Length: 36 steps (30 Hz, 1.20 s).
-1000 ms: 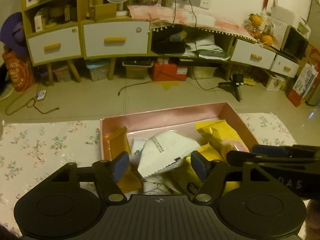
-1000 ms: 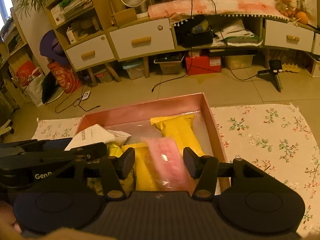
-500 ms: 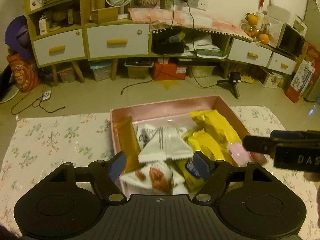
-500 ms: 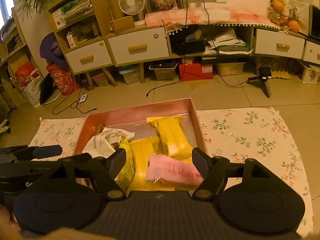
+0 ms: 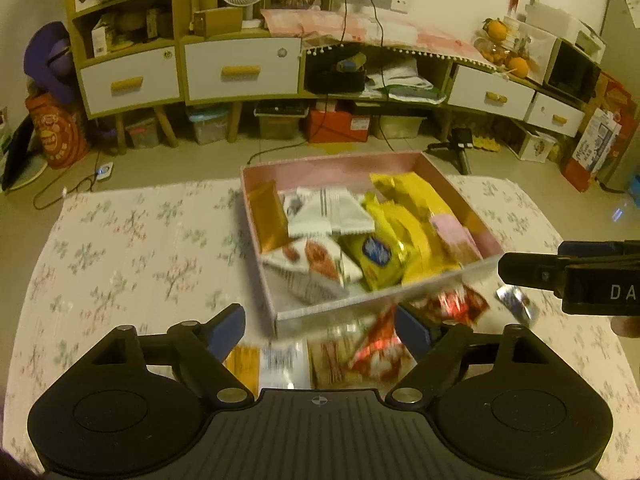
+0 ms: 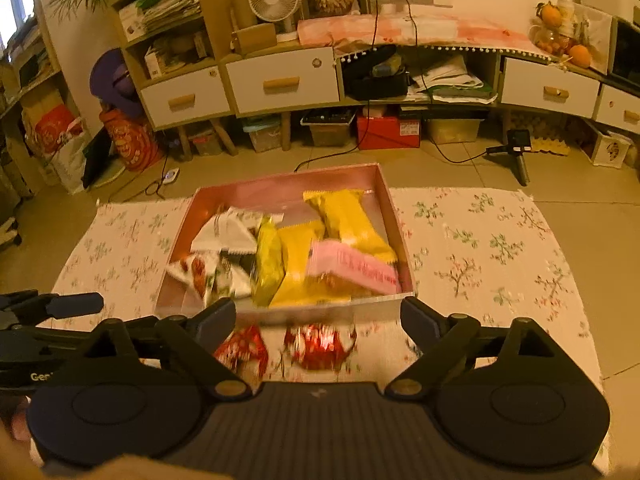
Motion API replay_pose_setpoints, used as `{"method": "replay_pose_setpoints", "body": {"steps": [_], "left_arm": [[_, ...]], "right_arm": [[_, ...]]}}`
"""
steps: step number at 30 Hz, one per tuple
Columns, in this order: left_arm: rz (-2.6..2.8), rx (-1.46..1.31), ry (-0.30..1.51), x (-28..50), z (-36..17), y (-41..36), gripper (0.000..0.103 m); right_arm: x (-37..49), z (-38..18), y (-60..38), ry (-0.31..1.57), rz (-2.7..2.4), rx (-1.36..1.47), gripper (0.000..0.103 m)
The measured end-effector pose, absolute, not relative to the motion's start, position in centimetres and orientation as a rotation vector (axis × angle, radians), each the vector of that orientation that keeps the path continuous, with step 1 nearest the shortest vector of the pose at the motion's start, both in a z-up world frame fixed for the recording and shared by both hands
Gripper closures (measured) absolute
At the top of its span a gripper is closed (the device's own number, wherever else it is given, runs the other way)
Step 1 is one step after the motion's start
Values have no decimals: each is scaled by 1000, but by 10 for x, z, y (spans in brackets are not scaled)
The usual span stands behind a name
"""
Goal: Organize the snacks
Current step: 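Move both open tools back over the remaining snacks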
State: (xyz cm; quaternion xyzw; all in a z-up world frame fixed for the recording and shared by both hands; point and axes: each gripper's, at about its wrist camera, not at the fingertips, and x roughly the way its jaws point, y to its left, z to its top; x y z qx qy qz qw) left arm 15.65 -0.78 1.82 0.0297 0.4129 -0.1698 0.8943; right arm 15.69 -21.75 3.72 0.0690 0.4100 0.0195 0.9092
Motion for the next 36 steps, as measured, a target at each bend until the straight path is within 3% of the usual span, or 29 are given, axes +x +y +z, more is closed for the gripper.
{"method": "replay_pose_setpoints", "body": {"steps": [16,36], "left_arm": [[-288,58,902,100,-1,41,6],[-264,205,857,99,-48,102,5]], "right_arm": [[114,23,-186,876,53,83,4],[101,-28,-155,915,95,-111,1]]}}
